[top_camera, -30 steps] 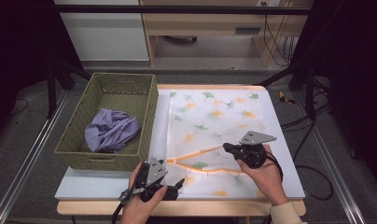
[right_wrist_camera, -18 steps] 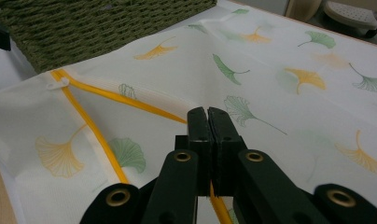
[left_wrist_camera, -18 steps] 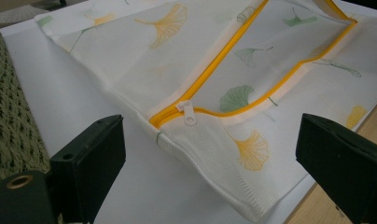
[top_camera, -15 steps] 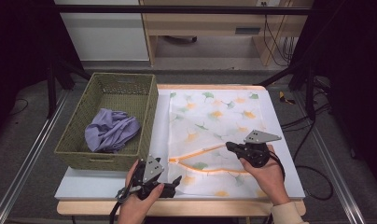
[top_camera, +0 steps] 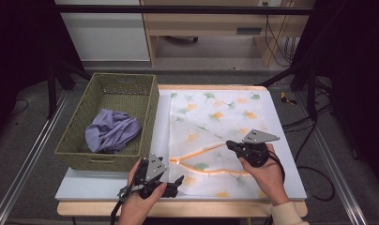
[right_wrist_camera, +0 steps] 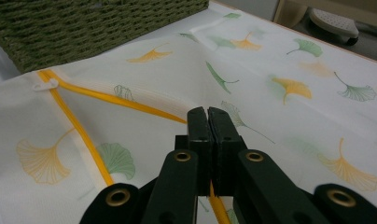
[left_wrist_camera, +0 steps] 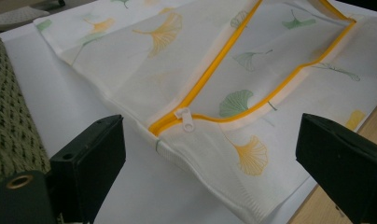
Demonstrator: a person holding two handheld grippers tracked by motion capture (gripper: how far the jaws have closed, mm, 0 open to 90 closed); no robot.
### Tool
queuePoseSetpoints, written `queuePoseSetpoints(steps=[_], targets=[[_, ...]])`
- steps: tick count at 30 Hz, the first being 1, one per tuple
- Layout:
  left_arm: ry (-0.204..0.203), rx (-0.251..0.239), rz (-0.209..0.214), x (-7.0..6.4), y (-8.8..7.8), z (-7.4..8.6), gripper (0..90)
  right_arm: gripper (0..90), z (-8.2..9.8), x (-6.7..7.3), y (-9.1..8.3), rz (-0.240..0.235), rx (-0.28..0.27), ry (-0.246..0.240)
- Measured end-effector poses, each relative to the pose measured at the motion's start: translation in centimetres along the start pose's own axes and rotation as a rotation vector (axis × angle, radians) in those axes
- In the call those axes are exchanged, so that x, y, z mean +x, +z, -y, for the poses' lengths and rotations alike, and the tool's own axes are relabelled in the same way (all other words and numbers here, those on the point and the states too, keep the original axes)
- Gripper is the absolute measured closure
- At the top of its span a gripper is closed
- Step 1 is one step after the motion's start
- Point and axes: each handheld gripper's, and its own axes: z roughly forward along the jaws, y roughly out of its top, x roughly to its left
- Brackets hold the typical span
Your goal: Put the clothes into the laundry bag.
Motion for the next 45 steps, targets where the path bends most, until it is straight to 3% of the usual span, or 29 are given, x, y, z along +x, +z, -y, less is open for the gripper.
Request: queuePoseSetpoints(steps=[6, 9, 10, 11, 15, 19, 26, 31, 36, 45], targets=[[-0.026, 0.034, -0.004, 1.5, -1.0, -1.8, 6.8, 88.8, 0.3, 0.1, 0.4, -0.009, 0.01, 0.0], [-0.016, 0.06, -0.022, 2.6, -1.7, -2.8, 6.3, 88.8, 0.4, 0.1, 0.5, -0.012, 0.017, -0.003], [-0.043, 0.058, -0.008, 3.2, -2.1, -3.2, 6.3, 88.8, 0.5, 0.1, 0.5, -0.015, 0.016, -0.001], [-0.044, 0.063, -0.006, 3.5, -2.4, -3.5, 6.3, 88.8, 0.6, 0.1, 0.4, -0.016, 0.015, 0.002], [0.014, 0.102, -0.044, 5.1, -4.0, -5.4, 5.7, 88.7, 0.8, 0.2, 0.4, -0.013, 0.023, -0.005], [0.027, 0.126, -0.094, 7.1, -5.4, -6.9, 5.6, 88.7, 0.8, 0.1, 0.4, -0.013, 0.02, -0.003], [-0.001, 0.174, -0.19, 12.1, -6.4, -8.7, 5.7, 88.7, 0.8, 0.3, 0.6, -0.014, 0.024, -0.002], [-0.07, 0.192, -0.197, 15.0, -5.7, -8.9, 6.4, 88.7, 0.8, 0.2, 0.4, -0.012, 0.022, -0.002], [-0.122, 0.188, -0.253, 17.6, -4.7, -8.7, 6.9, 88.7, 1.0, 0.1, 0.4, -0.012, 0.024, 0.001], [-0.141, 0.263, -0.302, 21.7, -2.3, -6.5, 9.3, 88.6, 1.0, 0.1, 0.5, -0.013, 0.031, -0.002]])
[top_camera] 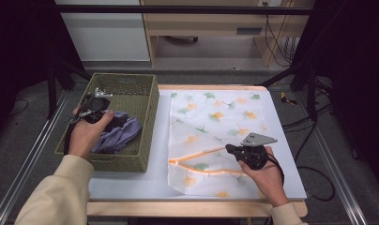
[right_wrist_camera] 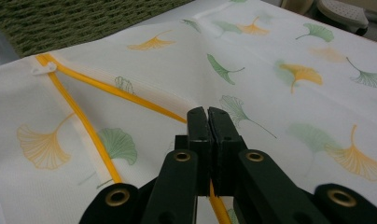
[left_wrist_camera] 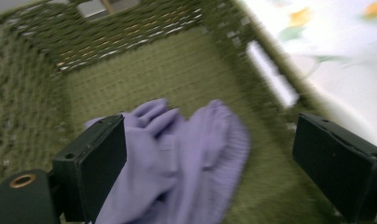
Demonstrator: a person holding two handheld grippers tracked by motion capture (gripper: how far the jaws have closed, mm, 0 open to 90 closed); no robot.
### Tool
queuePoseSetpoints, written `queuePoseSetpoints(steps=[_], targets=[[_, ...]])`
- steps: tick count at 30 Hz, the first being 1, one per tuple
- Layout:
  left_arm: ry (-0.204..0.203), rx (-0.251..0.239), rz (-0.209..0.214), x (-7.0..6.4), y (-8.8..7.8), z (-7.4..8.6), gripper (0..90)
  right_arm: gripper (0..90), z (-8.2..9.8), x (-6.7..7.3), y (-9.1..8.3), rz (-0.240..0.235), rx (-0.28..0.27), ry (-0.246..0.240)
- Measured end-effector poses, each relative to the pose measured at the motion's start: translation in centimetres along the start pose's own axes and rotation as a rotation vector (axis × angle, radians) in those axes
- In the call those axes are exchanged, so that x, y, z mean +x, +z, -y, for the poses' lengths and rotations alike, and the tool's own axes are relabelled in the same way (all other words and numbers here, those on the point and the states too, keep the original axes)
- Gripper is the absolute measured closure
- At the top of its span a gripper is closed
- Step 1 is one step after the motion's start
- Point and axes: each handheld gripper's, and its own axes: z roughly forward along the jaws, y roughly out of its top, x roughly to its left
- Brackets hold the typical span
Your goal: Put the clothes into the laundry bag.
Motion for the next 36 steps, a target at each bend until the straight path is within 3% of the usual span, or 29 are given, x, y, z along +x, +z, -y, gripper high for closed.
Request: queuePoseSetpoints(steps=[6, 11, 13, 18, 21, 23, 25, 29, 36], targets=[[-0.025, 0.038, -0.004, 1.6, 1.7, 0.9, 7.7, 88.6, 0.1, 0.0, 0.1, -0.002, 0.008, 0.002], [-0.007, 0.093, -0.019, 2.1, 2.7, 1.6, 6.9, 88.7, 0.1, -0.1, 0.1, -0.002, 0.009, 0.003], [-0.01, 0.11, -0.008, 2.2, 2.9, 1.9, 6.6, 88.7, 0.2, -0.2, 0.1, -0.001, 0.01, 0.003], [-0.017, 0.148, -0.032, 2.9, 3.6, 2.4, 6.2, 88.7, 0.2, -0.2, 0.1, -0.002, 0.012, 0.0], [-0.031, 0.178, 0.0, 3.3, 4.3, 2.7, 6.3, 88.7, 0.2, 0.0, 0.2, -0.003, 0.016, -0.001], [-0.03, 0.18, -0.014, 3.5, 4.6, 2.7, 6.9, 88.6, 0.2, 0.0, 0.2, -0.004, 0.02, -0.002], [-0.066, 0.177, 0.013, 3.7, 5.2, 2.8, 7.0, 88.7, 0.2, 0.0, 0.3, -0.003, 0.022, -0.002], [-0.05, 0.21, 0.006, 3.7, 6.0, 3.1, 6.7, 88.6, 0.3, -0.1, 0.3, -0.002, 0.022, -0.003], [-0.07, 0.216, 0.057, 3.5, 7.3, 3.4, 7.2, 88.7, 0.3, 0.1, 0.3, -0.005, 0.026, -0.006]])
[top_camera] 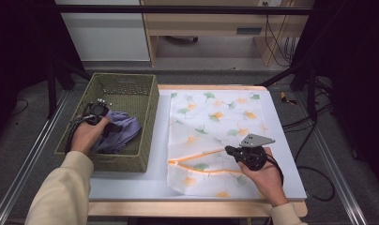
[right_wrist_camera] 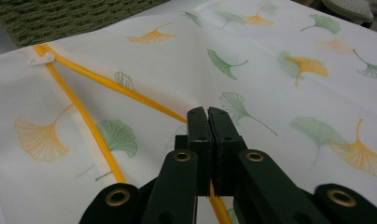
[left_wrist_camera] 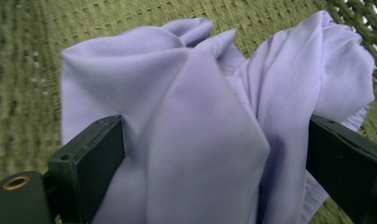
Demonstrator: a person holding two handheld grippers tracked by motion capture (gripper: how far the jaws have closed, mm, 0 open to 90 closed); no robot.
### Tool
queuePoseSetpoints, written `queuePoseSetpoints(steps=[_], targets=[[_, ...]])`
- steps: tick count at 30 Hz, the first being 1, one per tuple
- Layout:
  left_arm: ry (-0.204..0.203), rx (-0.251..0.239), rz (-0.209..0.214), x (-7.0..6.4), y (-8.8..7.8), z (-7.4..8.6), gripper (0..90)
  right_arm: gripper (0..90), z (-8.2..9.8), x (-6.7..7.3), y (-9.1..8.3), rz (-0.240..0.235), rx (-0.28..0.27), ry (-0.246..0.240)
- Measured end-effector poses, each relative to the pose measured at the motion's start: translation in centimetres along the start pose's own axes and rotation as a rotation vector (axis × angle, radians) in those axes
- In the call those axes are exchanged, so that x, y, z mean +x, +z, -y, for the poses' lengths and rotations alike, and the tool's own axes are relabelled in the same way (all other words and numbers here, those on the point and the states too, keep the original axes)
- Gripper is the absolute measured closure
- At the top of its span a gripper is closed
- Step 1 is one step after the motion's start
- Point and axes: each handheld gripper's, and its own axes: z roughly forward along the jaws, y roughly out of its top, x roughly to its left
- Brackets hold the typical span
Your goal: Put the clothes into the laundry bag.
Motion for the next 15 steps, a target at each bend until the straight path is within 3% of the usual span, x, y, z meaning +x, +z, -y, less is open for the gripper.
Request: queuePoseSetpoints(steps=[8, 11, 15], targets=[[0.005, 0.008, 0.089, -0.6, 1.2, -0.2, 7.2, 88.7, 0.0, 0.0, 0.0, -0.003, 0.0, -0.001], [0.029, 0.014, 0.093, -0.7, 1.6, -0.2, 6.7, 88.6, 0.0, 0.0, 0.0, -0.001, 0.003, -0.003], [0.01, -0.029, 0.107, -1.0, 1.8, -0.3, 5.9, 88.7, 0.0, -0.1, 0.0, 0.0, 0.002, -0.003]])
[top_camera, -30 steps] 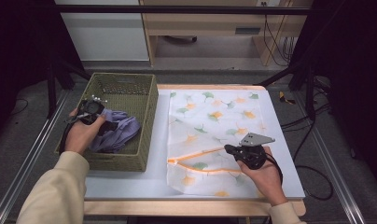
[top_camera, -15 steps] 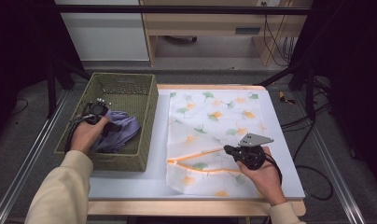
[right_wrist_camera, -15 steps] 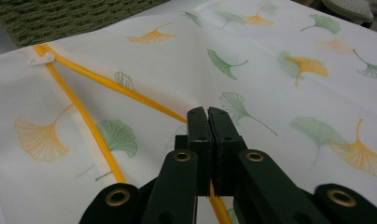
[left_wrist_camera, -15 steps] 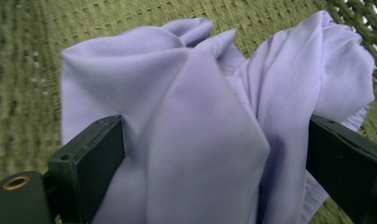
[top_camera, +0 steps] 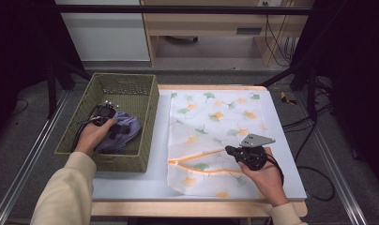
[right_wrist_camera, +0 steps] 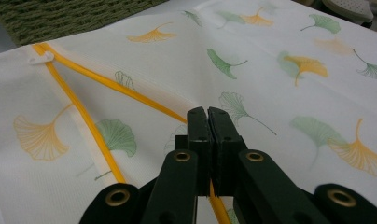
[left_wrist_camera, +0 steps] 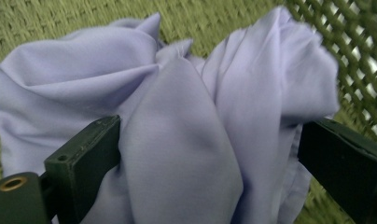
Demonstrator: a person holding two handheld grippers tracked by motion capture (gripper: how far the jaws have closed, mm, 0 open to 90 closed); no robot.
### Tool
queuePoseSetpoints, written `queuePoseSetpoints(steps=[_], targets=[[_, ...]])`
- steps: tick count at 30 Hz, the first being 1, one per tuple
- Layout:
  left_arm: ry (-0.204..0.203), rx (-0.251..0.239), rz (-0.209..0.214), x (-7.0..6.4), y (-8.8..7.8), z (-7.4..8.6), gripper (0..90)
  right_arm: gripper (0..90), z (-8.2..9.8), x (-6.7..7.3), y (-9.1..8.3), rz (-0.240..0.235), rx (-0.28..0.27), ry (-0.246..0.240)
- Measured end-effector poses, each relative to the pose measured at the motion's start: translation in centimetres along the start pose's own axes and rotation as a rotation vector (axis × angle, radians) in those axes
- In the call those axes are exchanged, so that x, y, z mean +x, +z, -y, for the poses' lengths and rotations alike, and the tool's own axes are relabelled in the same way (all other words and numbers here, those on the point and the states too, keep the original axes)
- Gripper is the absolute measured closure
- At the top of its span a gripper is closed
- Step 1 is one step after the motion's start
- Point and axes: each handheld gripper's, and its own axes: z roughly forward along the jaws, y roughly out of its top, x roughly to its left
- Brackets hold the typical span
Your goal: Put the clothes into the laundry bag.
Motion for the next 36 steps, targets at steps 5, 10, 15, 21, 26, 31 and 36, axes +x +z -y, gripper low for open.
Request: queuePoseSetpoints(steps=[5, 10, 15, 21, 26, 31, 36], targets=[[-0.03, -0.042, -0.017, 0.1, 0.7, 0.0, 4.1, 88.6, 0.0, 0.0, 0.0, 0.002, 0.001, 0.001], [-0.034, -0.058, -0.029, 0.2, 1.2, 0.0, 2.1, 88.6, 0.0, -0.1, 0.0, 0.002, 0.001, 0.002], [-0.034, -0.051, -0.028, 0.3, 1.3, 0.0, 1.9, 88.6, 0.0, -0.1, 0.0, 0.003, 0.003, 0.005], [-0.015, -0.038, -0.016, 0.0, 1.5, 0.0, 1.9, 88.7, 0.0, -0.1, 0.1, 0.002, 0.004, 0.002], [0.001, -0.029, -0.016, -0.2, 1.6, 0.0, 2.1, 88.7, 0.0, -0.1, 0.0, 0.003, 0.003, 0.006], [0.015, -0.016, -0.007, -0.3, 1.7, 0.0, 2.4, 88.7, 0.0, -0.1, 0.1, 0.001, 0.005, 0.002], [0.035, 0.002, 0.001, -0.5, 2.1, 0.2, 2.1, 88.7, 0.0, -0.1, 0.1, 0.002, 0.006, 0.003]])
